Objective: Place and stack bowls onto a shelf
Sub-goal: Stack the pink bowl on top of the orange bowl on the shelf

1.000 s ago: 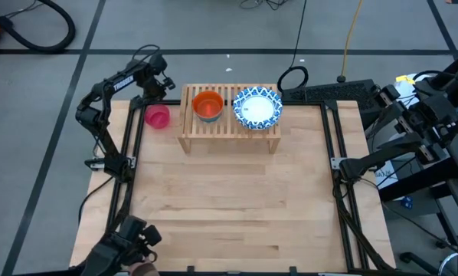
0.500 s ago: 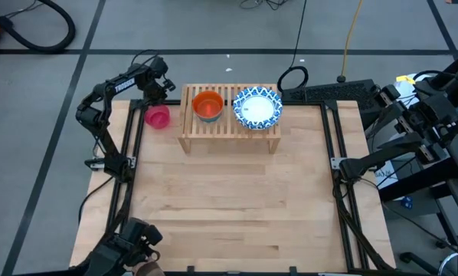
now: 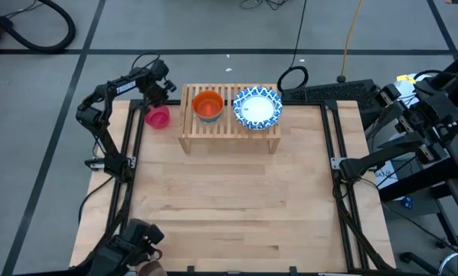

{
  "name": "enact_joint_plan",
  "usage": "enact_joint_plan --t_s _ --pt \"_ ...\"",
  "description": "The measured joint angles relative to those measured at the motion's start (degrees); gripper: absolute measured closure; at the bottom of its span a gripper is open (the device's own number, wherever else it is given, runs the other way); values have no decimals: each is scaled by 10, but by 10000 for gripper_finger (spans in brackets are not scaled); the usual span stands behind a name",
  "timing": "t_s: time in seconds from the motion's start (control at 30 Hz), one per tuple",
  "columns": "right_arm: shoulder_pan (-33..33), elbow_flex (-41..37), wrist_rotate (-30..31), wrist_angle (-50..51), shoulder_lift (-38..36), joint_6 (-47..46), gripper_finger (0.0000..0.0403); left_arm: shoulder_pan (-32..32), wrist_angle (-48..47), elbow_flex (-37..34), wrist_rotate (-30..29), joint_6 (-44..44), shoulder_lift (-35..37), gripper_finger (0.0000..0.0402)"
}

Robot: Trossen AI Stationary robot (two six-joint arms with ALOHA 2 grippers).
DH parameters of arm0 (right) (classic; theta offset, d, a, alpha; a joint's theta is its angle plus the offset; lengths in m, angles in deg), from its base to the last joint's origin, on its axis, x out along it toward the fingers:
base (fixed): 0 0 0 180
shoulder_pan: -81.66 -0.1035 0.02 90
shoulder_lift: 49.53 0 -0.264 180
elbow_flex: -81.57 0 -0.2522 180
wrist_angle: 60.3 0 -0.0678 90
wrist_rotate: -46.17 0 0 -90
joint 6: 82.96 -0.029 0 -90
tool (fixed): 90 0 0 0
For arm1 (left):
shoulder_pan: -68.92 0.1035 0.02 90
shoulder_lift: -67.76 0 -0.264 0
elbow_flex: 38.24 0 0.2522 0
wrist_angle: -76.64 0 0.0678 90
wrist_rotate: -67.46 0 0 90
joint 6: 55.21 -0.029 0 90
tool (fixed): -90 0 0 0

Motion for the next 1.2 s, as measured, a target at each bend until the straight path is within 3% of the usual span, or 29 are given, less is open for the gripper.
enact_joint_plan --t_s 0.13,0.67,1.2 --pt "0 0 0 0 0 1 261 0 31 0 0 -10 0 344" --pt "0 0 0 0 0 0 261 -3 1 0 15 -9 0 344" --pt "0 0 0 1 0 0 261 -5 8 -15 -8 -15 0 344"
